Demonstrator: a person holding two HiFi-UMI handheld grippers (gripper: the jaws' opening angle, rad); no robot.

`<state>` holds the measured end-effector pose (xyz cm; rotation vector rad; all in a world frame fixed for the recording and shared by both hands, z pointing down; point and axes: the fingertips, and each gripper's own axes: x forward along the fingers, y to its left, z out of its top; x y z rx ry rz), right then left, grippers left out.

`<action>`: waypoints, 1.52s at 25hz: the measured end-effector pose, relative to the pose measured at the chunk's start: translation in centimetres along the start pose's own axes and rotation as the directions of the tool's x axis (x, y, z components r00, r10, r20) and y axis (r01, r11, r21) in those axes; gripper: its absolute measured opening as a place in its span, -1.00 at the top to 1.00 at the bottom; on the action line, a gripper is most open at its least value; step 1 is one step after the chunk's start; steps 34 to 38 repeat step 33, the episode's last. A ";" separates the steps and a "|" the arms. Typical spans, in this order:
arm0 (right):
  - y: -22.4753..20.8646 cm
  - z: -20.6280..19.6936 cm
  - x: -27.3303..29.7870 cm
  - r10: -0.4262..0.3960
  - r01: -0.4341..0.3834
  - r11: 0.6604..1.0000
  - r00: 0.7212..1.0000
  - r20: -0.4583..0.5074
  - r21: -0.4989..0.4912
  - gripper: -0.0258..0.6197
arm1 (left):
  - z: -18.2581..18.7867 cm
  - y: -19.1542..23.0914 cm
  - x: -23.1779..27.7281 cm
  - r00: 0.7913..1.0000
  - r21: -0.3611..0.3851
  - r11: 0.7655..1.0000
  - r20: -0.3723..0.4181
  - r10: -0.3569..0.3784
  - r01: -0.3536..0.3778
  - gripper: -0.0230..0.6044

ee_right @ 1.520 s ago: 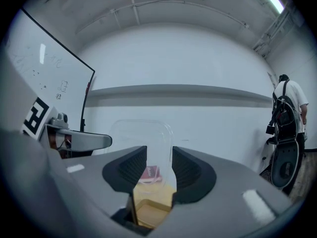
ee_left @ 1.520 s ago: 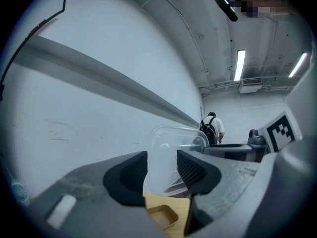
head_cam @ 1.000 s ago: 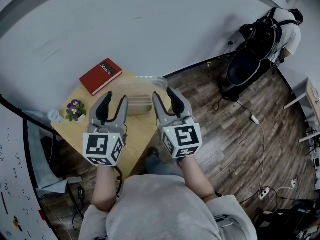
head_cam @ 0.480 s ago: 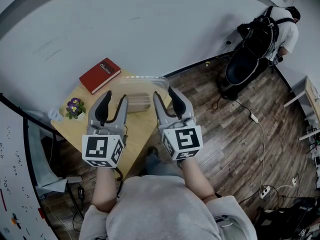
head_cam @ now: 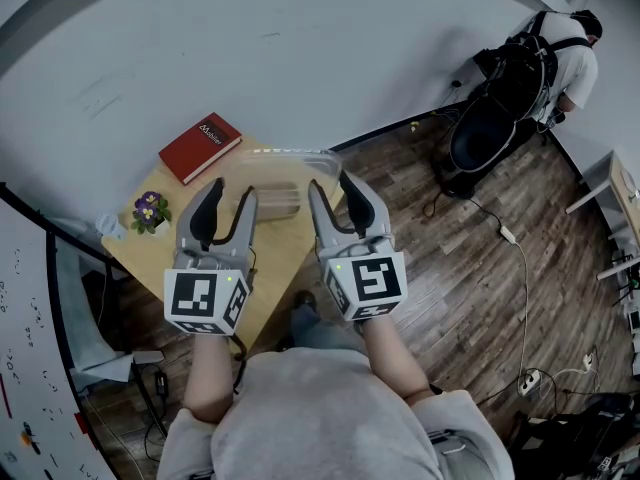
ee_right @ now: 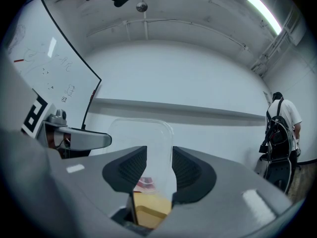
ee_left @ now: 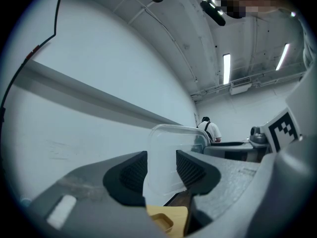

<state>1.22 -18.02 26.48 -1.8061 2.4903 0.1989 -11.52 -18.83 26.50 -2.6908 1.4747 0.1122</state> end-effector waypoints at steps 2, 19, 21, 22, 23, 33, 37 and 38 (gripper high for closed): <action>0.1 0.1 -0.1 -0.003 0.003 1.000 1.000 0.004 -0.004 0.43 | 0.1 0.0 -0.1 1.000 0.001 1.000 0.002 -0.001 0.001 0.34; 0.1 0.3 -0.5 -0.011 0.011 1.000 1.000 0.006 -0.026 0.43 | 0.3 -0.5 -0.2 1.000 0.002 1.000 0.010 -0.013 0.013 0.34; 0.0 0.3 -0.5 -0.011 0.011 1.000 1.000 0.004 -0.027 0.43 | 0.3 -0.5 -0.2 1.000 0.001 1.000 0.010 -0.013 0.013 0.34; 0.0 0.3 -0.5 -0.011 0.011 1.000 1.000 0.003 -0.028 0.44 | 0.3 -0.5 -0.2 1.000 0.001 1.000 0.010 -0.013 0.013 0.34; 0.0 0.3 -0.5 -0.011 0.011 1.000 1.000 0.003 -0.029 0.43 | 0.2 -0.6 -0.2 1.000 0.000 1.000 0.010 -0.014 0.014 0.34; -0.3 0.2 -0.7 -0.012 0.012 1.000 1.000 0.002 -0.028 0.43 | 0.2 -0.9 -0.1 1.000 0.003 1.000 0.006 -0.012 0.012 0.34; -0.3 0.2 -0.7 -0.012 0.012 1.000 1.000 0.002 -0.028 0.43 | 0.2 -0.9 -0.1 1.000 0.003 1.000 0.006 -0.012 0.012 0.34; -0.3 0.2 -0.7 -0.012 0.012 1.000 1.000 0.002 -0.028 0.43 | 0.2 -0.9 -0.1 1.000 0.003 1.000 0.006 -0.012 0.012 0.34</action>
